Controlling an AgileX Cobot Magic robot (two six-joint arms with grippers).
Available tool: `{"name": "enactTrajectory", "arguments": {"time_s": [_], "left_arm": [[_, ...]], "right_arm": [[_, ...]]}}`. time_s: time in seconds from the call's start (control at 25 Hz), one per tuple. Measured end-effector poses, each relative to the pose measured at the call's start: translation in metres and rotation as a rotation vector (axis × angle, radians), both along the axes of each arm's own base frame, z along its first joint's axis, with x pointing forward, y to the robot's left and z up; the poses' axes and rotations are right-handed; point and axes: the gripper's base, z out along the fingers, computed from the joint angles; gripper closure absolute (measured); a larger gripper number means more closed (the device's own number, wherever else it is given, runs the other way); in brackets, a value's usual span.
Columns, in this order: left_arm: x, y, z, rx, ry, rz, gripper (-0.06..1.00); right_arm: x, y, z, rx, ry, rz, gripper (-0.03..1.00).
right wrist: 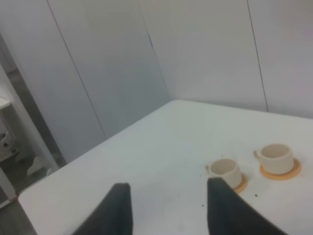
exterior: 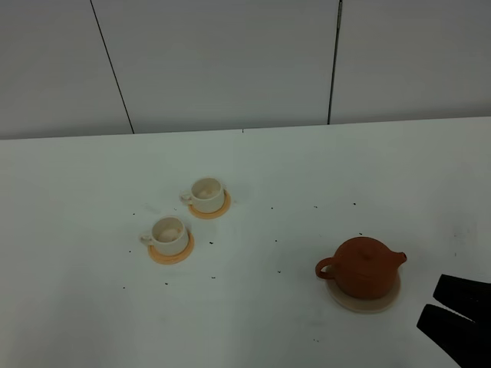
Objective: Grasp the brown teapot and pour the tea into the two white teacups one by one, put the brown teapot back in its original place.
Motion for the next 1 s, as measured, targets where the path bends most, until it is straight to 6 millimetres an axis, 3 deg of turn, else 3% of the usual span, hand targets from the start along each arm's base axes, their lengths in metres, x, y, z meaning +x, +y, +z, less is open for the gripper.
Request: {"name": "enactTrajectory", "arguments": {"time_s": [0.56,0.72,1.0], "left_arm": [[-0.011,0.006,-0.009,0.026,-0.021,0.065,0.82],[-0.011,0.006,-0.009,0.024,-0.02,0.066,0.82],[-0.011,0.007,-0.009,0.026,-0.02,0.068,0.82]], "right_arm": [[-0.002,0.001,-0.005,-0.074,-0.001,0.023,0.62],[0.0,0.0,0.006,0.056,0.015,0.003,0.62],[0.024,-0.003,0.032,0.032,0.108,-0.081,0.62]]}}
